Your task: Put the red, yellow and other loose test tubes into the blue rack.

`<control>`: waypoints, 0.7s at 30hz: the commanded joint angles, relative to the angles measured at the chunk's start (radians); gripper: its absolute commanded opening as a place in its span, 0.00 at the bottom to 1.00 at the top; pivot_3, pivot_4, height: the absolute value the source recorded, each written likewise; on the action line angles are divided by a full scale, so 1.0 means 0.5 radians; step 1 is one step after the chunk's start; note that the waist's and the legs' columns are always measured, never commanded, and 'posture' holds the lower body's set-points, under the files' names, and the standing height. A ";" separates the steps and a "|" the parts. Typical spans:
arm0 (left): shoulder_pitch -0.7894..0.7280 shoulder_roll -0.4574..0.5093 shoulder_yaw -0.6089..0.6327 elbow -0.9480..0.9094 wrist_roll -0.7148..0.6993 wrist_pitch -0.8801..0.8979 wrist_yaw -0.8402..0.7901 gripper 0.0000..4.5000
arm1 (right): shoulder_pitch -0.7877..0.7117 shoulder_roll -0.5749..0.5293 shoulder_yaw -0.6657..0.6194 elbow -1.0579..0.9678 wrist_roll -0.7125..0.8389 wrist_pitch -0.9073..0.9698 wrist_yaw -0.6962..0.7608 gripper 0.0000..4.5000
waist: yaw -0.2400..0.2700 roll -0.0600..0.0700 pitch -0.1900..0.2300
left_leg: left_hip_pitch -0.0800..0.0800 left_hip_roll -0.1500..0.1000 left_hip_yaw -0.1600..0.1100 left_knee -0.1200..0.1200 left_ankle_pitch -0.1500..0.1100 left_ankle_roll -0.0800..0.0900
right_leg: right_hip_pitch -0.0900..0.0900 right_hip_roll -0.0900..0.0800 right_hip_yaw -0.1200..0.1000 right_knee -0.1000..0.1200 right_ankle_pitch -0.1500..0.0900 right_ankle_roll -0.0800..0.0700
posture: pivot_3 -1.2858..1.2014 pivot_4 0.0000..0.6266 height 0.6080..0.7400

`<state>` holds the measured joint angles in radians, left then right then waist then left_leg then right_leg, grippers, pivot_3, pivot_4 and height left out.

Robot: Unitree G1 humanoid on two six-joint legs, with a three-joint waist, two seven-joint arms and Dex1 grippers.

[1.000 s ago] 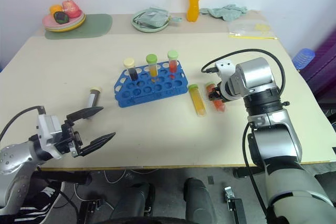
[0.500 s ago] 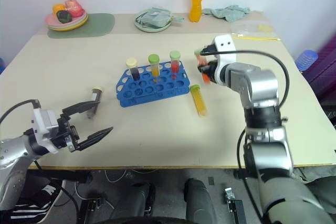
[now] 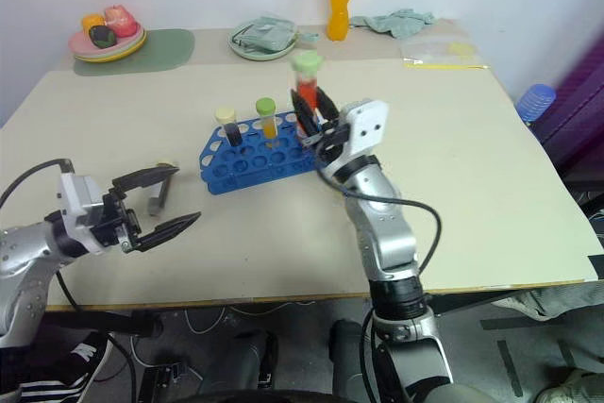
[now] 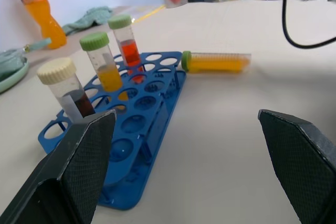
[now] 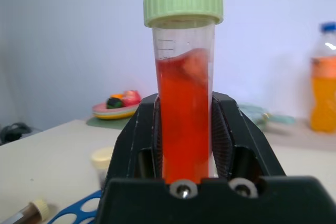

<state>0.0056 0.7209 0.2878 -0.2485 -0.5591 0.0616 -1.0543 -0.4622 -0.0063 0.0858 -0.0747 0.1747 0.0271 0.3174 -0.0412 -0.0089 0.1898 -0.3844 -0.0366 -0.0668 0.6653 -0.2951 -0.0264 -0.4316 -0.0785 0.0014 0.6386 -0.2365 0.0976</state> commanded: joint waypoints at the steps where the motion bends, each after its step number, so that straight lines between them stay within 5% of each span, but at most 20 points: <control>1: -0.023 0.073 0.057 -0.023 -0.064 0.049 -0.055 1.00 | -0.045 0.046 0.030 0.265 -0.081 -0.355 0.013 0.17 | -0.003 0.000 0.000 | 0.000 0.000 0.000 0.000 0.000 0.000 | 0.000 0.000 0.000 0.000 0.000 0.000 | 0.52 0.24 1.00; 21: 0.041 0.080 0.163 -0.109 -0.064 0.074 0.017 1.00 | -0.334 0.042 -0.061 1.182 -0.196 -0.991 -0.040 0.17 | -0.006 0.001 0.000 | 0.002 0.002 0.001 -0.001 0.001 -0.002 | -0.001 0.000 0.005 0.003 0.000 0.000 | 0.52 0.24 1.00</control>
<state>0.0347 0.7541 0.3373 -0.2794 -0.5962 0.1197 -1.0494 -0.6038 0.0160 0.0669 0.5203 0.0805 -0.4322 0.3057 -0.0444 -0.0086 0.1900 -0.3831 -0.0357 -0.0663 0.6649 -0.2947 -0.0273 -0.4321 -0.0787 0.0040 0.6402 -0.2366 0.0974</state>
